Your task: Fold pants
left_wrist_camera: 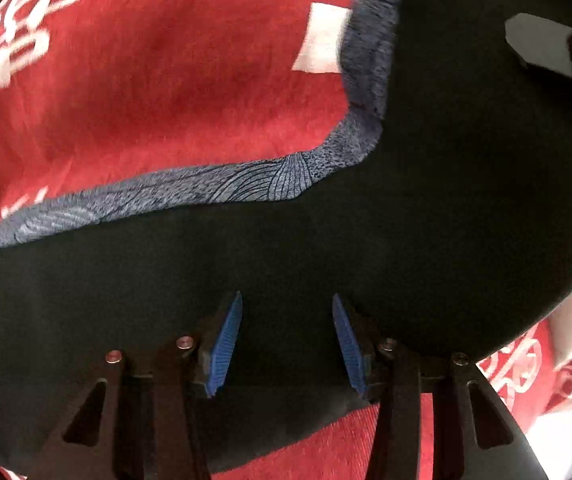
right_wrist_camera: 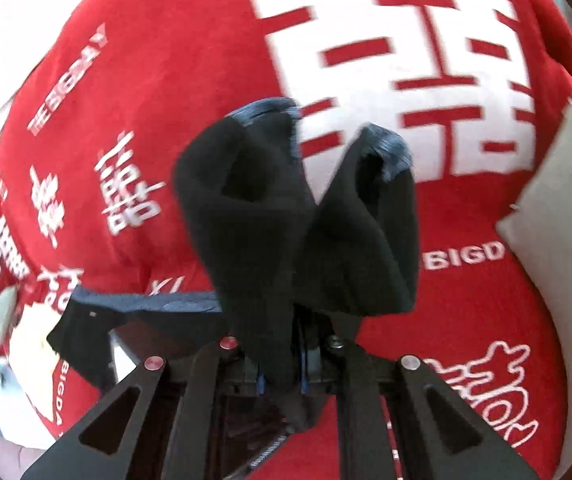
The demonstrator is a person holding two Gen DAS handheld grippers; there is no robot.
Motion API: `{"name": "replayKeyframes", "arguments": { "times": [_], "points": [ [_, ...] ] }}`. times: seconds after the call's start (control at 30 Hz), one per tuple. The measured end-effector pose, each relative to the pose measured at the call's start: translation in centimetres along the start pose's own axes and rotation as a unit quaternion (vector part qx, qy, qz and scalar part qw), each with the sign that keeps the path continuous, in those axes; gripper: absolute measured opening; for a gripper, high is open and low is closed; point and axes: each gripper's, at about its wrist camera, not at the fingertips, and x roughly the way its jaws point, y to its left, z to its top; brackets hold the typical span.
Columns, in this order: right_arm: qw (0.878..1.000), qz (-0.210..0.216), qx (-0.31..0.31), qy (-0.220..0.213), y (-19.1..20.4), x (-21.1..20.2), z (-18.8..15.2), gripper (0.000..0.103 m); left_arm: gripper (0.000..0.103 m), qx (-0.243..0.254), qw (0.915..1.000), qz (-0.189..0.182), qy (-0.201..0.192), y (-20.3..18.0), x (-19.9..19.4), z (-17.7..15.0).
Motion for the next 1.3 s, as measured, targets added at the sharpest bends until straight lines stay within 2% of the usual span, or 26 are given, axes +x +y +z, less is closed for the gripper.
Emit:
{"name": "replayKeyframes", "arguments": {
  "times": [0.07,0.13,0.3,0.43,0.5,0.53,0.57,0.6,0.63,0.7,0.87,0.97,1.1,1.2,1.3],
  "points": [
    [1.0,-0.002,-0.025,0.005,2.3,0.5,-0.1,0.012,0.048,-0.035,0.9991,-0.02,0.014,2.1,-1.4,0.2],
    [0.999,-0.004,-0.045,0.011,4.3,1.0,-0.4,0.012,0.048,-0.05,0.9986,-0.012,0.011,4.3,-3.1,0.2],
    [0.993,-0.027,-0.113,0.037,9.8,4.5,-3.3,0.012,0.048,-0.089,0.9939,0.063,-0.015,12.5,-7.7,-0.3],
    [0.983,-0.054,-0.159,0.075,13.6,9.0,-7.2,0.014,0.048,-0.113,0.9861,0.122,-0.001,18.9,-8.8,-1.0],
    [0.973,-0.08,-0.192,0.098,15.2,11.2,-9.5,0.023,0.049,-0.124,0.9824,0.139,0.01,20.9,-9.1,-1.5],
    [0.967,-0.095,-0.21,0.106,15.9,12.1,-10.7,0.025,0.06,-0.13,0.9799,0.15,0.017,22.0,-9.2,-1.8],
    [0.963,-0.108,-0.224,0.106,16.3,12.5,-11.5,0.027,0.079,-0.134,0.9784,0.157,0.017,22.5,-9.4,-2.0],
    [0.955,-0.132,-0.246,0.096,17.0,12.6,-12.3,0.03,0.084,-0.136,0.9765,0.166,0.012,23.3,-9.6,-1.6],
    [0.952,-0.14,-0.258,0.092,17.4,12.6,-12.7,0.034,0.085,-0.134,0.9761,0.171,0.004,23.6,-10.1,-1.8],
    [0.952,-0.134,-0.257,0.097,18.0,12.4,-12.8,0.044,0.085,-0.124,0.9779,0.168,0.011,23.5,-10.1,-1.7],
    [0.968,-0.08,-0.212,0.11,17.5,9.5,-11.4,0.047,0.085,-0.113,0.9826,0.147,0.013,23.4,-11.5,-1.0],
    [0.978,-0.054,-0.163,0.115,15.8,7.5,-10.4,0.049,0.085,-0.099,0.9889,0.11,0.01,21.7,-13.0,-0.1],
    [0.987,-0.072,-0.097,0.109,12.0,5.3,-8.9,0.049,0.085,-0.061,0.9966,0.053,0.019,18.7,-13.7,1.3],
    [0.987,-0.093,-0.071,0.112,9.3,4.9,-8.2,0.049,0.085,-0.038,0.9988,0.019,0.023,16.2,-14.5,2.1],
    [0.986,-0.103,-0.048,0.125,7.0,5.7,-7.7,0.049,0.085,-0.03,0.9973,-0.017,0.065,15.0,-12.5,2.8]
  ]
}}
